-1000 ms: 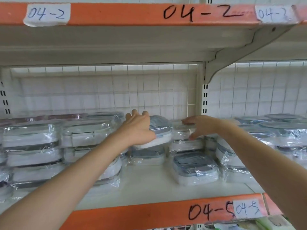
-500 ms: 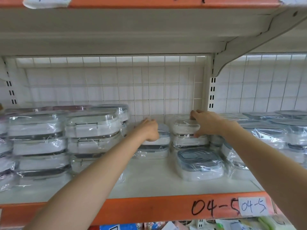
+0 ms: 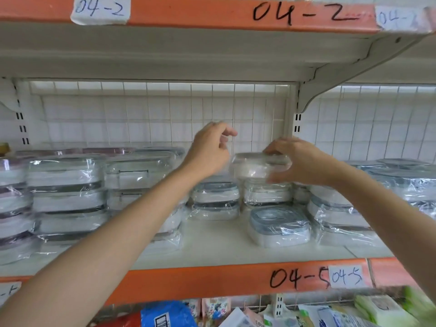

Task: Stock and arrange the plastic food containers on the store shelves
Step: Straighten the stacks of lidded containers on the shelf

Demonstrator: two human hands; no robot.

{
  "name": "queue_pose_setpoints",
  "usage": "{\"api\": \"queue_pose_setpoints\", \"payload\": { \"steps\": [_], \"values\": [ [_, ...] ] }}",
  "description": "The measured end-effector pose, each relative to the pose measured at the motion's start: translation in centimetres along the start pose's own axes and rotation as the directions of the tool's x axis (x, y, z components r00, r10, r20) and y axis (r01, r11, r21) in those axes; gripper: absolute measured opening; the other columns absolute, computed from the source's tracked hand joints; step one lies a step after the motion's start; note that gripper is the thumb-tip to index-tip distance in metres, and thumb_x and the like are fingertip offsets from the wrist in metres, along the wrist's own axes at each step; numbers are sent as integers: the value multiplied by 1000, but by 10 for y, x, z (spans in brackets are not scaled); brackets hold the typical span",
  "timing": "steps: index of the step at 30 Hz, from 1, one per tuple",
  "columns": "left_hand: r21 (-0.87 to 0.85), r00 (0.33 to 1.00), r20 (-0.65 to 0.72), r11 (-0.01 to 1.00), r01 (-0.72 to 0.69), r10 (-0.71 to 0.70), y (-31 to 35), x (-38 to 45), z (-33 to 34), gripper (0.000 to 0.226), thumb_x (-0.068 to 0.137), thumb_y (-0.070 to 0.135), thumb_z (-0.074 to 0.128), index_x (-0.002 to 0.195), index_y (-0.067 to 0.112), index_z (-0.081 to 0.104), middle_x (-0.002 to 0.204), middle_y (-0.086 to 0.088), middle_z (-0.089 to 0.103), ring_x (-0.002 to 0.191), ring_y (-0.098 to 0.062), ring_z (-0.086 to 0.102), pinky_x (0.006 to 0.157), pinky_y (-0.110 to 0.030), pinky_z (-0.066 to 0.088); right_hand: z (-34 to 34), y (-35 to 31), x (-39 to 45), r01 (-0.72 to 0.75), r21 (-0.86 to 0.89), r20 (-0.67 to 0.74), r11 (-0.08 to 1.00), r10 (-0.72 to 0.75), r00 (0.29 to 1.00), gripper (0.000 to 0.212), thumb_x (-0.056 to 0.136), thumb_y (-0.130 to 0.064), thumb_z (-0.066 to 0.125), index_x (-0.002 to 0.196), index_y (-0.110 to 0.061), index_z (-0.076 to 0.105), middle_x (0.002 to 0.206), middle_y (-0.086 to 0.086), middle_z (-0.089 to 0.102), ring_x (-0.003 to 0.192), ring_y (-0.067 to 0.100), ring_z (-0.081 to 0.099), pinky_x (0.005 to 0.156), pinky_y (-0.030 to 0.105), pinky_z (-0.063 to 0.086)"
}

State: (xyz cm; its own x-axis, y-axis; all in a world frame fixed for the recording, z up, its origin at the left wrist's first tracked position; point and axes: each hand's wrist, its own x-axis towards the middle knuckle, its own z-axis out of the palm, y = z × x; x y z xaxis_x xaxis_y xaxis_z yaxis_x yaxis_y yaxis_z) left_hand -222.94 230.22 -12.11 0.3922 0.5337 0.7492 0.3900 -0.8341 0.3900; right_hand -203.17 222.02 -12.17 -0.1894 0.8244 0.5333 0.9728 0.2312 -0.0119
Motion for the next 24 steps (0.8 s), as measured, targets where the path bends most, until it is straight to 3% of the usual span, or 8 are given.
{"api": "queue_pose_setpoints", "payload": {
  "steps": [3,6,10,14,19,22,23,24],
  "values": [
    [70,996,90,997,-17,10,2,-3,-18,36,88,-10,43,99,18,63,112,1,60,99,-7,55,74,-5,37,15,-31,-9,129,-3,171,992,-127,977,58,73,-41,75,123,-18,55,115,-4,54,109,12,44,94,28,38],
    [193,965,254,981,9,-59,-5,-15,-24,36,87,-6,43,104,17,65,116,-1,62,104,-12,56,84,-20,43,47,-56,-7,174,-129,262,976,-136,956,63,76,-47,70,129,-21,49,124,-2,49,117,17,41,97,36,38],
    [321,949,305,947,-20,-84,-16,-27,-27,37,89,-2,42,109,17,66,119,-3,61,111,-15,54,93,-26,41,82,-75,-1,223,-292,249,930,-151,957,61,75,-48,66,125,-20,46,123,1,45,116,20,37,90,35,33],
    [341,947,314,939,-44,-70,-15,-28,-29,40,89,-2,40,111,19,65,115,-3,60,111,-16,51,96,-30,41,96,-78,-1,238,-201,280,950,-177,943,61,75,-47,70,123,-17,47,122,2,44,116,19,36,91,34,35],
    [391,948,314,916,-89,-42,-9,-32,-29,40,88,-3,42,118,15,62,121,-5,57,112,-20,51,92,-31,41,73,-49,-6,13,100,456,995,-58,888,61,79,-39,72,133,-23,48,132,-2,45,118,12,40,102,29,33],
    [429,947,320,892,-140,-5,-7,-37,-23,43,85,-4,45,121,13,60,124,-5,54,112,-22,52,90,-32,43,51,-18,-10,-73,3,557,997,59,828,65,79,-42,71,136,-26,45,139,-4,43,124,11,43,103,25,30],
    [432,943,334,890,-149,-5,-6,-40,-18,41,86,-3,46,121,13,60,125,-5,54,112,-23,52,89,-33,44,46,-9,-11,-118,-34,607,992,114,786,71,77,-43,72,139,-25,41,138,-4,43,118,3,48,99,20,36],
    [436,937,350,887,-156,-7,-5,-41,-13,38,87,-1,47,119,12,61,124,-6,54,111,-24,53,88,-33,44,44,0,-12,-159,-71,657,985,166,736,77,76,-43,74,141,-24,37,133,-5,45,99,-10,56,85,11,44]
  ]
}}
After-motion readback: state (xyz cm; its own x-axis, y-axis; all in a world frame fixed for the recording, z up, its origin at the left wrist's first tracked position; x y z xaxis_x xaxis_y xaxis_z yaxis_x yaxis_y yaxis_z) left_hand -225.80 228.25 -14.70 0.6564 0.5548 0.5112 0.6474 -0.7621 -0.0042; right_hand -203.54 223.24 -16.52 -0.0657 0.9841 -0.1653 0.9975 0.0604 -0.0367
